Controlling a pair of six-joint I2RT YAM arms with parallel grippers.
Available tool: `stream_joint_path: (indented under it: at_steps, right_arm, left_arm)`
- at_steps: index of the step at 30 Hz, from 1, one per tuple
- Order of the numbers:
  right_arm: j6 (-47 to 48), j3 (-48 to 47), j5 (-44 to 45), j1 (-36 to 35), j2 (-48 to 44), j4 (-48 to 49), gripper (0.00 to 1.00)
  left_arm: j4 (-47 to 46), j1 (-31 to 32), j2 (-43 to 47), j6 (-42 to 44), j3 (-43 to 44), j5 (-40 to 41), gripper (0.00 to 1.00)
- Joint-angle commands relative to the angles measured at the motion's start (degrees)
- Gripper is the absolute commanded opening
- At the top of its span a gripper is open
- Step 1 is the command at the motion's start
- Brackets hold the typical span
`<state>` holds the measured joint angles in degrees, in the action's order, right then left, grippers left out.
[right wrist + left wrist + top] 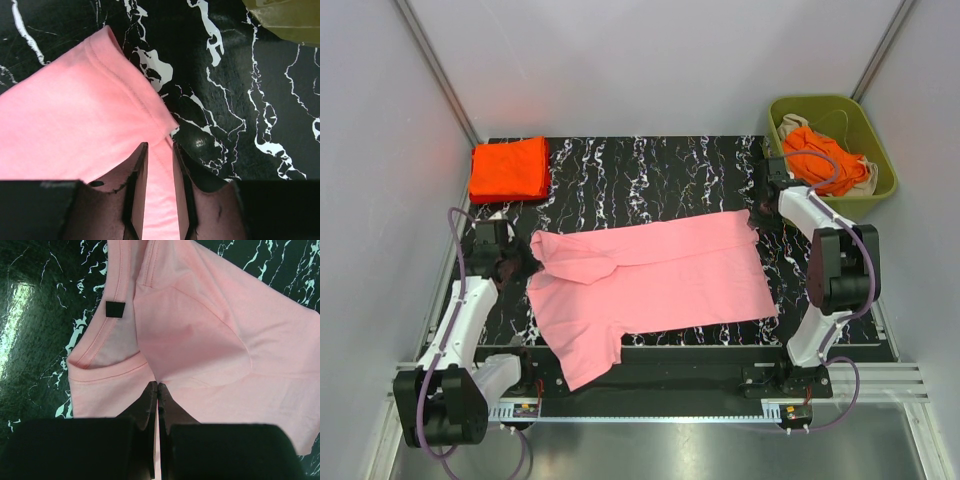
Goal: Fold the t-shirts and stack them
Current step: Fold the tshirt
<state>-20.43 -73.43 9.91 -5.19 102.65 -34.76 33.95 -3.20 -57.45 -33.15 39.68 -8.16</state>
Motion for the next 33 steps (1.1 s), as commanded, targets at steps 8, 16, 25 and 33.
stream_joint_path:
  at_steps: [8,16,25,33]
  right_arm:
    - [-2.69,-0.49,4.15,0.18,4.66,3.56,0.33]
    - [-3.30,-0.14,6.44,0.18,6.77,3.91,0.33]
    - [-3.22,-0.22,6.61,0.18,6.60,4.44,0.03]
    - [-2.69,-0.49,5.39,0.18,3.97,4.44,0.00]
  left_arm:
    - [-2.23,0.13,-2.05,1.42,3.82,1.48,0.00]
    - [-2.49,0.13,-3.11,1.68,4.35,1.57,0.00]
    - [-2.49,0.13,-2.84,2.21,5.05,2.72,0.00]
    - [-1.53,0.04,-3.98,3.87,8.39,5.34,0.00]
